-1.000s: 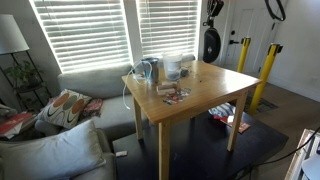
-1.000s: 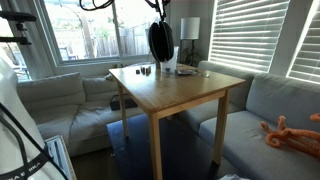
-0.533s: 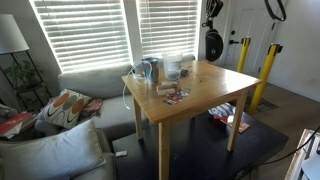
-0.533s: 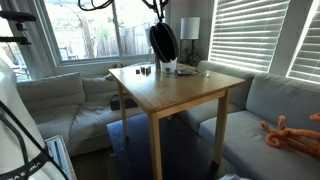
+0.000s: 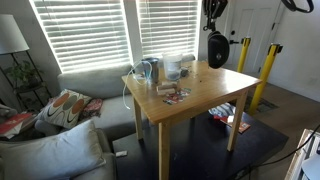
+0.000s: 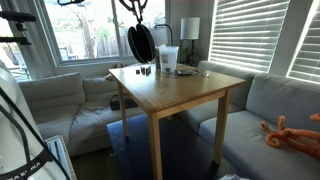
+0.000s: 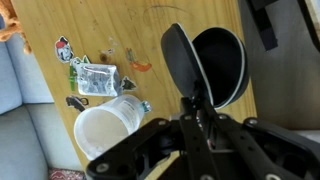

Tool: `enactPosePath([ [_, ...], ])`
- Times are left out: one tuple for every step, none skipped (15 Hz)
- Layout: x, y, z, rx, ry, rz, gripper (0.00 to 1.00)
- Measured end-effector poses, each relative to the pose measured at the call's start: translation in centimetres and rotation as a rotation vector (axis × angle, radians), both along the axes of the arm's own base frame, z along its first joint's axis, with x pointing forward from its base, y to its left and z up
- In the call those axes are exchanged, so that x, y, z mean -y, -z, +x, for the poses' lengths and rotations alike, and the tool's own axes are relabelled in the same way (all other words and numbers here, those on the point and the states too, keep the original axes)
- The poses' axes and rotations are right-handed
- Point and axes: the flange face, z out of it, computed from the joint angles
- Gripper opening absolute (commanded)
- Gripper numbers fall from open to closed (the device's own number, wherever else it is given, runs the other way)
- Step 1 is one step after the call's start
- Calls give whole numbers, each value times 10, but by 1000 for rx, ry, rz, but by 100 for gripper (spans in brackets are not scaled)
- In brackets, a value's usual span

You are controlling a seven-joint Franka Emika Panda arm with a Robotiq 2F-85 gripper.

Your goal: Move the black pouch to the bottom left side of the table

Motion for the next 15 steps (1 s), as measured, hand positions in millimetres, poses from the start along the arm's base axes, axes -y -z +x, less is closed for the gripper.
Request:
enactPosePath([
  [-12,1,-5,-13,-17,-19,3],
  [-24,3,-10,-24,-33,-41,3],
  [-36,5,-15,-32,-47,-63,3],
  [-48,7,-21,-41,-61,-84,3],
  [-61,9,-26,-52,-74,-101,3],
  [-72,11,-32,-69,-87,-114,3],
  [-84,13,-37,-86,-99,-129,3],
  [-95,15,-42,-100,-106,-146,3],
  [-105,18,-44,-110,-107,-163,12],
  [-116,21,-45,-112,-106,-181,12],
  [-125,25,-45,-113,-105,-192,12],
  [-131,27,-44,-114,-105,-198,12],
  [-133,29,-42,-116,-104,-200,12],
  [-132,30,-40,-118,-103,-200,12],
  [-132,30,-39,-118,-101,-200,12],
])
